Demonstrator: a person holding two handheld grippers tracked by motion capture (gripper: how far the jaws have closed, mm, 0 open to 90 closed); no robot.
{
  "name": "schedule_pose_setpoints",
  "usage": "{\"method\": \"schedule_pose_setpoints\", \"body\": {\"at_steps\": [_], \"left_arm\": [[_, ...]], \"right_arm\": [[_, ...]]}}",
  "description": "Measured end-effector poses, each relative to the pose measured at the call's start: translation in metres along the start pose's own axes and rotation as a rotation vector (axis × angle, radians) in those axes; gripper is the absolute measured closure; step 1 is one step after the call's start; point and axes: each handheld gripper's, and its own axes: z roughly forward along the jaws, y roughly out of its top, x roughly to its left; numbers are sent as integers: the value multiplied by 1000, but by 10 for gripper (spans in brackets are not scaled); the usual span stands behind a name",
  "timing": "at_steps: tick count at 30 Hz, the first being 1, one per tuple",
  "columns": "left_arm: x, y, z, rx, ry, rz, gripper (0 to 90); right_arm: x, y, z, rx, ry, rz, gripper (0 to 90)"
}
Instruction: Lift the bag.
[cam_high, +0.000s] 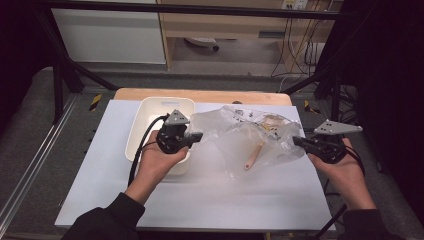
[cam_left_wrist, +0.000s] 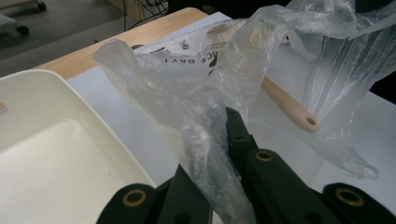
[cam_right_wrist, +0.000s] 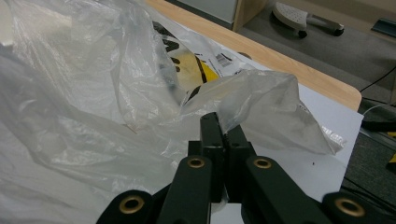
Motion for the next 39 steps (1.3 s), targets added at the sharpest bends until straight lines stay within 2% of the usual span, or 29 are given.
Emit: {"method": "schedule_pose_setpoints", "body": {"at_steps": [8,16,17,31,39], "left_arm": [[20,16,-5,-19,11,-49,900],[40,38,-9,-31,61,-75,900],[42,40,-9,-32,58,-90,900],[73,67,-11,-68,110,-163,900],[87,78,-8,-83,129,-191,900]], "right_arm": [[-6,14,6,-20,11,17,900],[-17,31,5,-51,-1,49,900],[-19,33,5,-59,-4,57,900],[-49,65,4,-137,-40,159,900],[-52,84,12,-150,-61,158,900]]}}
